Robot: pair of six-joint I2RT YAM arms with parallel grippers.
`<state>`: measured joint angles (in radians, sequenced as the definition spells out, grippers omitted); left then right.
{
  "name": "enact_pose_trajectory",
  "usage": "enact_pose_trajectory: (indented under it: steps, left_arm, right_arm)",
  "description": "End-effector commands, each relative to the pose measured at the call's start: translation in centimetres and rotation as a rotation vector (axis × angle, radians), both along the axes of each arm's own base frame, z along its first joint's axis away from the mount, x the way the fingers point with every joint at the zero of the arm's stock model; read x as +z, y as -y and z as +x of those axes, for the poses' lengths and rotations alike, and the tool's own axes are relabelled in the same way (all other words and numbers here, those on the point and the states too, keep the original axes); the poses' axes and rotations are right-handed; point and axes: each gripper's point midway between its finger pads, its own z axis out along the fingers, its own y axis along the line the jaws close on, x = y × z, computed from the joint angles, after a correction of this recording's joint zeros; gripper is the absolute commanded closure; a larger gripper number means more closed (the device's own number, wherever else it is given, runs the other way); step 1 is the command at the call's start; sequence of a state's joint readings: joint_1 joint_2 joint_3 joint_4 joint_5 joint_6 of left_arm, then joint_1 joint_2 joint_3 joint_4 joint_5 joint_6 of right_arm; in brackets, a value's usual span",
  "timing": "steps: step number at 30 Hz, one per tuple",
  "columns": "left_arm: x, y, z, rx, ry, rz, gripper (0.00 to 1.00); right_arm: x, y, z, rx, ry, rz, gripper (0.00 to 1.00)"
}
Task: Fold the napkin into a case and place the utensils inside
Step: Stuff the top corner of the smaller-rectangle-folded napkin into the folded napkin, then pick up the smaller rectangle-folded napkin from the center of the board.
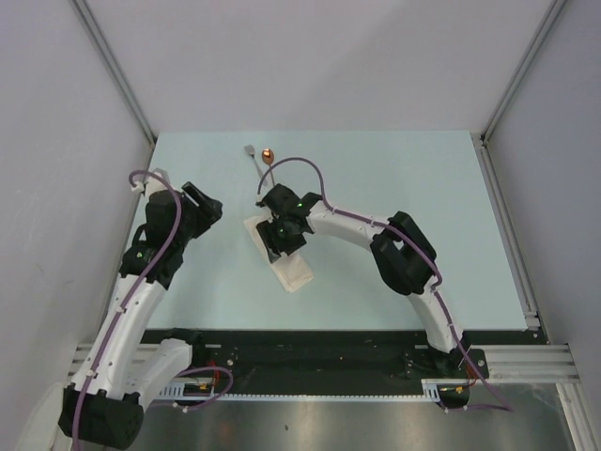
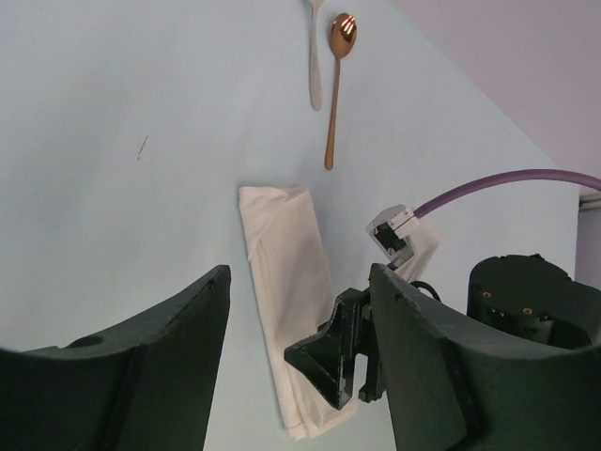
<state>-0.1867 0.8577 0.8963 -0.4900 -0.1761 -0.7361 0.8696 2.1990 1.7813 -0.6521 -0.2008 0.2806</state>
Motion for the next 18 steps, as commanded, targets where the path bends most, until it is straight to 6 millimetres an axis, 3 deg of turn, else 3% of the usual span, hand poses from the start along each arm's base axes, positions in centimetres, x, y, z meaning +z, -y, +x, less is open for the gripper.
enact_pose_trajectory:
  steps: [1, 7, 18]
  left_arm:
    - [-2.2, 0.6, -0.2, -0.039, -0.083, 0.003, 0.35]
    - [-2.6, 0.9, 0.0, -0.062, -0.097, 0.008, 0.35]
    - [-2.3, 0.3, -0.1, -0.047, -0.093, 0.044, 0.35]
  right_arm:
    - [-0.6, 0.5, 1.0, 0.001, 0.103, -0.135, 0.39]
    - [-1.5, -0.2, 0.4, 0.025, 0.148, -0.207, 0.4]
    - [-4.3, -0.2, -2.5, 0.062, 0.25, -0.403, 0.38]
